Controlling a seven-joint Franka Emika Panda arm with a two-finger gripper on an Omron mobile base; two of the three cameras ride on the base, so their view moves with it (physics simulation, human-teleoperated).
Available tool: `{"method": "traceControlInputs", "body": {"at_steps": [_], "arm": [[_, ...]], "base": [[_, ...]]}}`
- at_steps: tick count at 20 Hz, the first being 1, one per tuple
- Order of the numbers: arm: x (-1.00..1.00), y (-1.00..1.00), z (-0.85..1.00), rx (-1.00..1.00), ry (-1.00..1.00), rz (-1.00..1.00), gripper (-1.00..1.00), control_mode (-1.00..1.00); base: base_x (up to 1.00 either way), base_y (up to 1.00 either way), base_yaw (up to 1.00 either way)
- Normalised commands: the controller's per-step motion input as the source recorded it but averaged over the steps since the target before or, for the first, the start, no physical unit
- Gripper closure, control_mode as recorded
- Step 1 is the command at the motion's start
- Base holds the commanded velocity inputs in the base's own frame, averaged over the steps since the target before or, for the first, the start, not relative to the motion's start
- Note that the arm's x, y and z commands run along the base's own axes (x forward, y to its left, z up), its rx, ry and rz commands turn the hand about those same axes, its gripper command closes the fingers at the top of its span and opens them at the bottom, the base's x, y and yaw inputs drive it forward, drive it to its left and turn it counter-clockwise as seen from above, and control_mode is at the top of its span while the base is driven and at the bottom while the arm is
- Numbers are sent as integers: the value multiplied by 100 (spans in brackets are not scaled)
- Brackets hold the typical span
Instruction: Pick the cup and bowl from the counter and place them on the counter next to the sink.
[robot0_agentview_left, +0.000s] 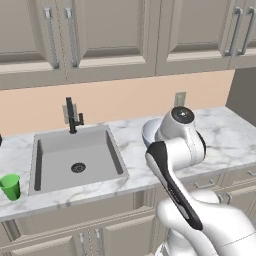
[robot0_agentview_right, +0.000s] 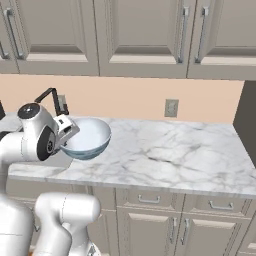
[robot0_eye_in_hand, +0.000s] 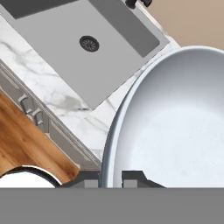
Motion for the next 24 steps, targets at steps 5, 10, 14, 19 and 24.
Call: {"method": "traceControlInputs", "body": {"at_steps": [5,10,14,19,24], "arm": [[56,17,-28,0,4,0,100,-100],[58,10,-36,0,1,0,100,-100],[39,3,-34,0,7,0,100,-100],[29,10,-22,0,8,0,100,-100],[46,20,-43,0,0,0,100,-100]], "base": [[0,0,0],[0,0,0],[0,0,0],[0,0,0],[0,0,0]]}}
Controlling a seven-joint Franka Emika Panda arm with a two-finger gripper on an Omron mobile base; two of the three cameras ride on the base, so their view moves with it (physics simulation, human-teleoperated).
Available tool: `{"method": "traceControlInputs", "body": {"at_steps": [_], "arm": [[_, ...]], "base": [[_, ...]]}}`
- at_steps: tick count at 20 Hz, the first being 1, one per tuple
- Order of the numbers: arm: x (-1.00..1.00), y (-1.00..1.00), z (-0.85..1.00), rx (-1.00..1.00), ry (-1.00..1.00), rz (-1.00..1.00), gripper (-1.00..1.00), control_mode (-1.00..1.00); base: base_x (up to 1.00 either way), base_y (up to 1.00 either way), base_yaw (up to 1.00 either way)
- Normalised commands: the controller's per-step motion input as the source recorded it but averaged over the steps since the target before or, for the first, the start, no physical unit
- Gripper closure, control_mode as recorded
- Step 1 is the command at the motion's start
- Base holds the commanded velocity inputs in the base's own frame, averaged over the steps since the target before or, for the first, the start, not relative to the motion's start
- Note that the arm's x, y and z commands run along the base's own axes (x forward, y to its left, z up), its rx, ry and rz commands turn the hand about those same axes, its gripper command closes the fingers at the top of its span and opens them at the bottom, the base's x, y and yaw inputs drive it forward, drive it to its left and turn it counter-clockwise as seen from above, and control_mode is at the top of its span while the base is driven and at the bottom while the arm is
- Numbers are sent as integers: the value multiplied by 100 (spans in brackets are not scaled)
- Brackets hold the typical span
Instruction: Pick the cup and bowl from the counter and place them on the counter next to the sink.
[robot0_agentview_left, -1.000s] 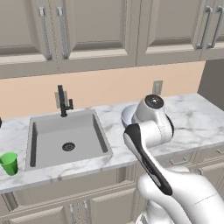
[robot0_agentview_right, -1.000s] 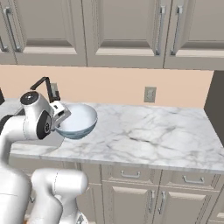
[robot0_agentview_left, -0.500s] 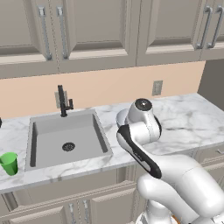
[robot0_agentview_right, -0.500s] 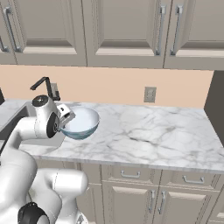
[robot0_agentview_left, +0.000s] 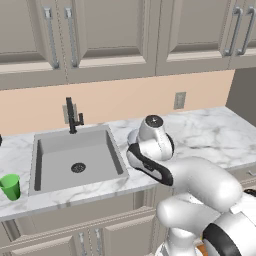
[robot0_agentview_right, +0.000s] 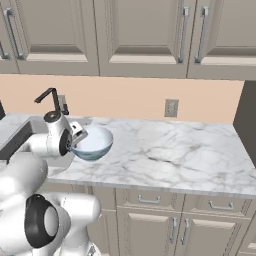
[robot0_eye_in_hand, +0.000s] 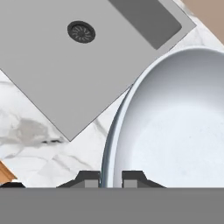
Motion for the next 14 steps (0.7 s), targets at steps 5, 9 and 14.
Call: {"method": "traceControlInputs", "body": {"at_steps": [5,9,14], "arm": [[49,23,-54,0,-1,0,100,-100],[41,16,-33,0,0,0,100,-100],[23,7,-21,0,1,0,100,-100]], "base": [[0,0,0],[0,0,0],[0,0,0]]}}
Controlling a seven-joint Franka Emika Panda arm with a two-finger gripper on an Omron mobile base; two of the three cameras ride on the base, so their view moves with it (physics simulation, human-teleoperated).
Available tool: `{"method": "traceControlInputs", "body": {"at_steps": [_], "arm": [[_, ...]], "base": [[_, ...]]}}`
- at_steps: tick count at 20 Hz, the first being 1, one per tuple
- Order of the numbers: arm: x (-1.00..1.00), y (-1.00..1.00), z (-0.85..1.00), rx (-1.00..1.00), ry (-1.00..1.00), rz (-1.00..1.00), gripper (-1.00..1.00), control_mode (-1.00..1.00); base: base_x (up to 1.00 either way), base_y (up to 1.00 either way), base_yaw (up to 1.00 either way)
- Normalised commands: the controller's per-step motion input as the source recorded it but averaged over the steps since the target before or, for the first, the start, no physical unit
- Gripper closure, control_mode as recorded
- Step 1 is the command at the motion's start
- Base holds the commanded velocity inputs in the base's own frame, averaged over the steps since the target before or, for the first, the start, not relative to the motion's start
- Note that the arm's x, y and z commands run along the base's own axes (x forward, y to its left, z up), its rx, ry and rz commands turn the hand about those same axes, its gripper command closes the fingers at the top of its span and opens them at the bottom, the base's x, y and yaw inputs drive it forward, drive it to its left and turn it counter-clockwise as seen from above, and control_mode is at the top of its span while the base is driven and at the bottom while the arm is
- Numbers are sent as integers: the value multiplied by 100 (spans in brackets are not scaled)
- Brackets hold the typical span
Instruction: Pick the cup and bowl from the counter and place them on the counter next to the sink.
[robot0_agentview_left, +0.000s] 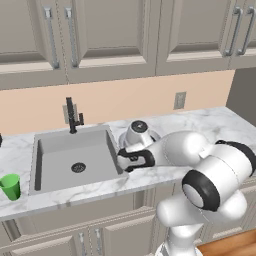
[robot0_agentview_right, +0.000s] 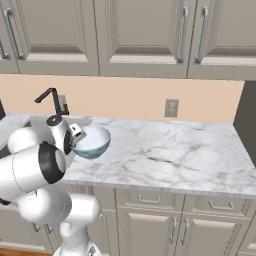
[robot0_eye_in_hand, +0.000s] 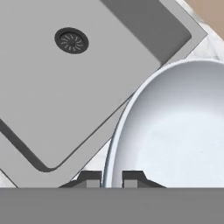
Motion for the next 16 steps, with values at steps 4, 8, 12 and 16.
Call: {"method": "traceControlInputs", "body": {"at_steps": [4,8,12,16], "arm": [[0,-2,0,4,0,0,100,-100],[0,0,0,0,0,0,-100,-100],[0,0,0,0,0,0,-100,-100],[1,0,0,0,0,0,-100,-100]], "base": [[0,0,0],[0,0,0],[0,0,0],[0,0,0]]}}
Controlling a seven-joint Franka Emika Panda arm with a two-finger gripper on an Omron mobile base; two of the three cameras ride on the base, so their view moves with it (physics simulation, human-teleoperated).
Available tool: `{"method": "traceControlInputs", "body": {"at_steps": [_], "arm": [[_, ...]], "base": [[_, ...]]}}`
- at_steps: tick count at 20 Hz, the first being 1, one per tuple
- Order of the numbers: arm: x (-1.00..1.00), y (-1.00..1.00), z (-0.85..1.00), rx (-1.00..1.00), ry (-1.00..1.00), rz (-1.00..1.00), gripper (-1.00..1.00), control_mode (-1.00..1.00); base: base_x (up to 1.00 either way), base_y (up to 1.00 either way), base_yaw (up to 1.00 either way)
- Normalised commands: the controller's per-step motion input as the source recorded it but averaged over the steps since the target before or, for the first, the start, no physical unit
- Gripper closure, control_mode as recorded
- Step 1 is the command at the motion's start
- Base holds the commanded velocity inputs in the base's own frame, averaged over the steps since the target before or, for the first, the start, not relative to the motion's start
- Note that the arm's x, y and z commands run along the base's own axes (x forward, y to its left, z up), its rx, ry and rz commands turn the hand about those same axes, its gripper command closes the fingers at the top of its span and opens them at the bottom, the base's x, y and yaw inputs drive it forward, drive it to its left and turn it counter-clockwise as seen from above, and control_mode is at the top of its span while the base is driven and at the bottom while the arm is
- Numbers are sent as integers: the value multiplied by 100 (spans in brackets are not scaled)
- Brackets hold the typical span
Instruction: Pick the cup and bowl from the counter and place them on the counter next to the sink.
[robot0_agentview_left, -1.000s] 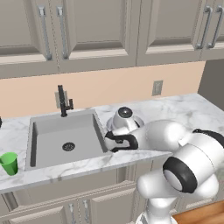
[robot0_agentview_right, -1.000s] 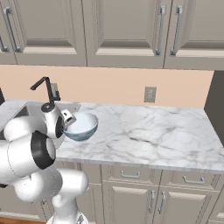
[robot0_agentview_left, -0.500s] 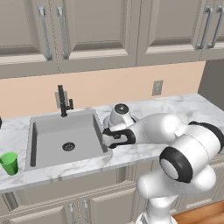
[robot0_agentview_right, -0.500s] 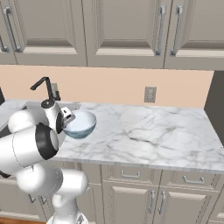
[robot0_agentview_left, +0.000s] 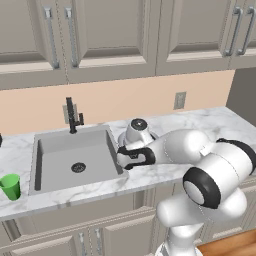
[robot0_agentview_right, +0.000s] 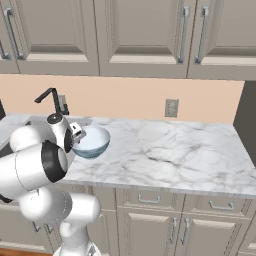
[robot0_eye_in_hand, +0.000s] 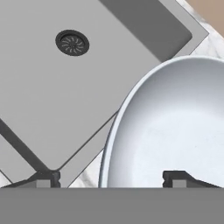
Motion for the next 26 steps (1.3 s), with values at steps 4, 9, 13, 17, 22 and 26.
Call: {"method": "traceControlInputs", "body": {"at_steps": [4,9,13,17,22,26], "arm": [[-2,0,6,0,0,0,-100,-100],[-47,-3,19,0,-4,-2,-100,-100],[-57,-15,22,1,-9,-10,-100,-100],[-46,-24,32,2,-9,-16,-100,-100],[-40,-29,34,5,-6,-18,-100,-100],[-46,-30,47,9,-4,-16,-100,-100]], "base": [[0,0,0],[0,0,0],[0,0,0],[0,0,0],[0,0,0],[0,0,0]]}}
